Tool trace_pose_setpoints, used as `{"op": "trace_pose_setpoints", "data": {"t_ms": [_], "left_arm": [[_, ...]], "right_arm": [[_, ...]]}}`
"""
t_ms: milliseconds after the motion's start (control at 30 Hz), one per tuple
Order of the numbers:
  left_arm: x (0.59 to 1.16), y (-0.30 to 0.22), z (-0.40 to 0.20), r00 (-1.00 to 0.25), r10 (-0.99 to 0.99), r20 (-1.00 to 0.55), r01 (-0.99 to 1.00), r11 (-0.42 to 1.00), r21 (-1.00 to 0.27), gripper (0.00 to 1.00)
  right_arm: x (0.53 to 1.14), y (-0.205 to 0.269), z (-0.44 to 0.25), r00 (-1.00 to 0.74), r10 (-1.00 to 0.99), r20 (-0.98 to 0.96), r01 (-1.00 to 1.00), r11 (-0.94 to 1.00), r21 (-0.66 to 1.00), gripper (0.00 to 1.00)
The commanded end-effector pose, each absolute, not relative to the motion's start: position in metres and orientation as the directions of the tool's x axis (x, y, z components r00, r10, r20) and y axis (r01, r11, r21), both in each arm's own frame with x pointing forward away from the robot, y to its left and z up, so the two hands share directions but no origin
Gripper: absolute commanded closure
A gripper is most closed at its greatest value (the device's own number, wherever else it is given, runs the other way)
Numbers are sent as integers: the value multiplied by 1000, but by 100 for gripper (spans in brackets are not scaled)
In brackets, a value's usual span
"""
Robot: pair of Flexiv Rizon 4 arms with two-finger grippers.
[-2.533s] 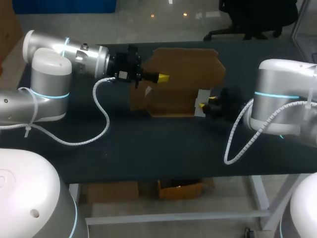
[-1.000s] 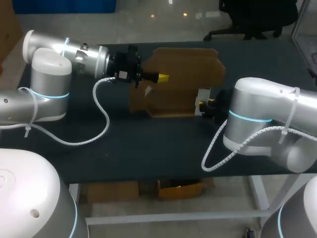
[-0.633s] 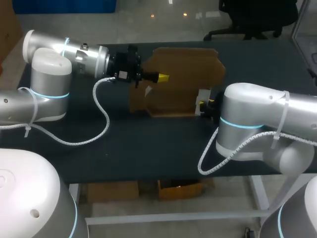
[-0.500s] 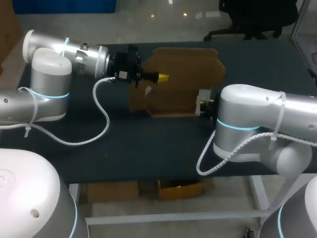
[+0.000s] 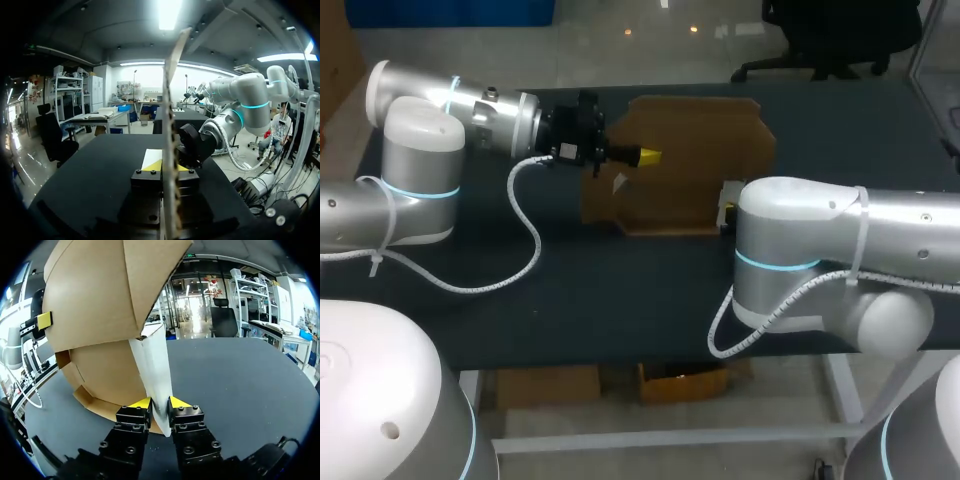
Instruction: Assemble the packaging by folding the flat box into shape, placing the metal phone stand inside, and closing the box properly
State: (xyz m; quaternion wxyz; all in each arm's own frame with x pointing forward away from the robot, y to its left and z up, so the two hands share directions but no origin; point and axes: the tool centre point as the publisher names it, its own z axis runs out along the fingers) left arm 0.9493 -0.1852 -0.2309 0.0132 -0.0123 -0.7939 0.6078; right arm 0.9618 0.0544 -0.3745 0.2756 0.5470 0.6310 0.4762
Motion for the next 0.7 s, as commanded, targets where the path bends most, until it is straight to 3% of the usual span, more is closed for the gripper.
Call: {"op": "trace_pose_setpoints", "data": {"t_ms": [33, 467, 700], "left_arm": [[949, -186, -234, -999, 36, 6, 3, 262, -965, 100], [949, -186, -234, -999, 36, 6, 3, 262, -965, 100], [949, -186, -234, -999, 36, 6, 3, 262, -965, 100]], "right_arm": [[963, 61, -374, -163, 977, 138, 430, -55, 901, 84], [960, 57, -374, -96, 986, 140, 444, -83, 892, 83], [960, 57, -374, -91, 986, 142, 448, -87, 890, 87]]}}
